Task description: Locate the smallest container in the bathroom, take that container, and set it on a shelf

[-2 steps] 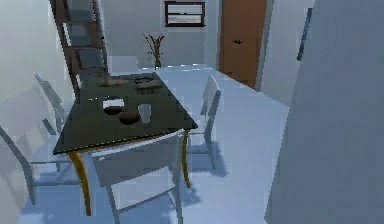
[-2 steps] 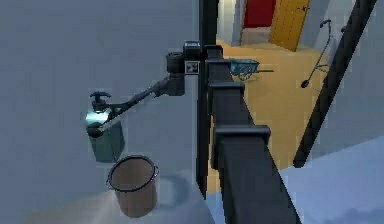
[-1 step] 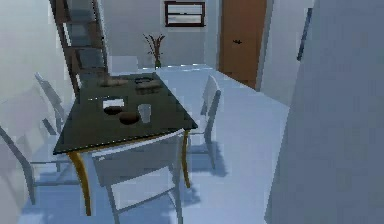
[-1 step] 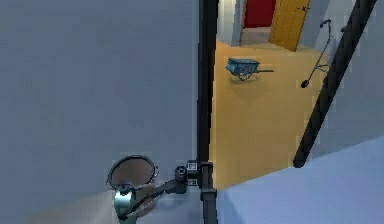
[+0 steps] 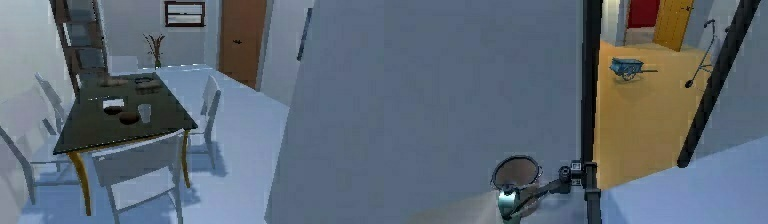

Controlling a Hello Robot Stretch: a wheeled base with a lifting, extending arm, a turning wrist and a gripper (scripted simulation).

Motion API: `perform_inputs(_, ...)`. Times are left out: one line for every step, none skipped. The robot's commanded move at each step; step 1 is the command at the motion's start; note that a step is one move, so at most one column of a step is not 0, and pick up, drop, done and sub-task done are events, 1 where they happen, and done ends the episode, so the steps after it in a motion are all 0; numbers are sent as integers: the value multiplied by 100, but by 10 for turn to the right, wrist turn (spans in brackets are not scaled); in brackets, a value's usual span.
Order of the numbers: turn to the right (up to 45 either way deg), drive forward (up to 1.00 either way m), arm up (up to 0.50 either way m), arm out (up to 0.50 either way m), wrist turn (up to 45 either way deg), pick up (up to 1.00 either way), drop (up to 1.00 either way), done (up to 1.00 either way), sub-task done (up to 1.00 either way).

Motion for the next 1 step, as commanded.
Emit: perform_inputs(0,0,0,0,0,0,100,0,0)
